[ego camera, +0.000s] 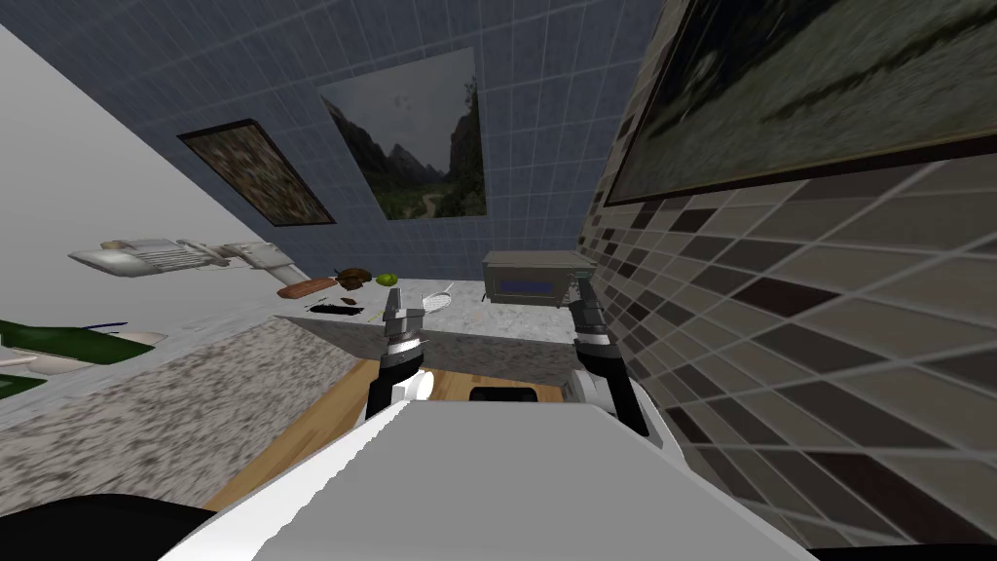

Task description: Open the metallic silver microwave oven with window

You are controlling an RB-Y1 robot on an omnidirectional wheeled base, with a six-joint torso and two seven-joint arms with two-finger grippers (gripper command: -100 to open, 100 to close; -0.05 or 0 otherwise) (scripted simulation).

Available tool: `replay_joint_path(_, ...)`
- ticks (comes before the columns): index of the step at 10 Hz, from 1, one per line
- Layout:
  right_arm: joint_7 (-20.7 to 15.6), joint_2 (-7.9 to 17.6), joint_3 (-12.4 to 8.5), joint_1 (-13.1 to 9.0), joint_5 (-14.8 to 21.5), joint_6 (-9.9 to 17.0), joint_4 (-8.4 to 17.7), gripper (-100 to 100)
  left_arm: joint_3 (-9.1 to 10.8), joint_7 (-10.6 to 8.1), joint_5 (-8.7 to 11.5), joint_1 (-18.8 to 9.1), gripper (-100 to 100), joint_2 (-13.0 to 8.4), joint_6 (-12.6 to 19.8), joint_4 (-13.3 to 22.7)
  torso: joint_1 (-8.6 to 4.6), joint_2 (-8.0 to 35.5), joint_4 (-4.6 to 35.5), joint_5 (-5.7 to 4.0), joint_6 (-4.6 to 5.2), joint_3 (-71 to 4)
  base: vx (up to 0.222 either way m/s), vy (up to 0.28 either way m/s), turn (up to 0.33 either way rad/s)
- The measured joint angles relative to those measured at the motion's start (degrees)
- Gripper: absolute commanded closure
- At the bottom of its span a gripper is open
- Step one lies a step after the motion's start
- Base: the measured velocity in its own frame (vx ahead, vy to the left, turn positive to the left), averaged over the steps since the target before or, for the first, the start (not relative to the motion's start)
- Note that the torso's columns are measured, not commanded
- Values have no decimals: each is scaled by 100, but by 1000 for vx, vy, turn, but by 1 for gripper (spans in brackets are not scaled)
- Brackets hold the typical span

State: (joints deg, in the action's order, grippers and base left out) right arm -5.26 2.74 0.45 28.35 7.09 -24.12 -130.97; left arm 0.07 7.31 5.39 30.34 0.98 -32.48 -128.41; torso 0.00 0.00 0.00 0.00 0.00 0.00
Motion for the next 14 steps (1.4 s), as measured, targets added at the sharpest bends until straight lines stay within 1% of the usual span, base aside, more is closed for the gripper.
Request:
replay_joint_path(1,0,0,0,0,0,0,0,0,0,0,0,0,0,0,0,0,0,232,235,0,0,-467,0,0,0)
replay_joint_path(2,0,0,0,0,0,0,0,0,0,0,0,0,0,0,0,0,0,597,600,0,0,-1200,0,0,0)
replay_joint_path(9,0,0,0,0,0,-1,-2,0,0,0,0,0,0,0,-1,-2,0,3539,3537,0,0,-7073,0,0,0)
replay_joint_path(10,0,0,0,0,0,-1,-2,-100,0,0,0,0,0,0,-1,-2,0,3962,3960,0,0,-7919,29,6,-24)
replay_joint_path(11,-5,117,-71,45,25,5,-14,-100,0,0,0,1,0,0,0,0,0,4149,4148,0,1,-8317,40,10,-46)
replay_joint_path(14,-64,447,-333,180,158,49,-59,-100,0,0,0,1,0,0,0,1,-2,4223,4225,0,0,-8459,48,6,-40)
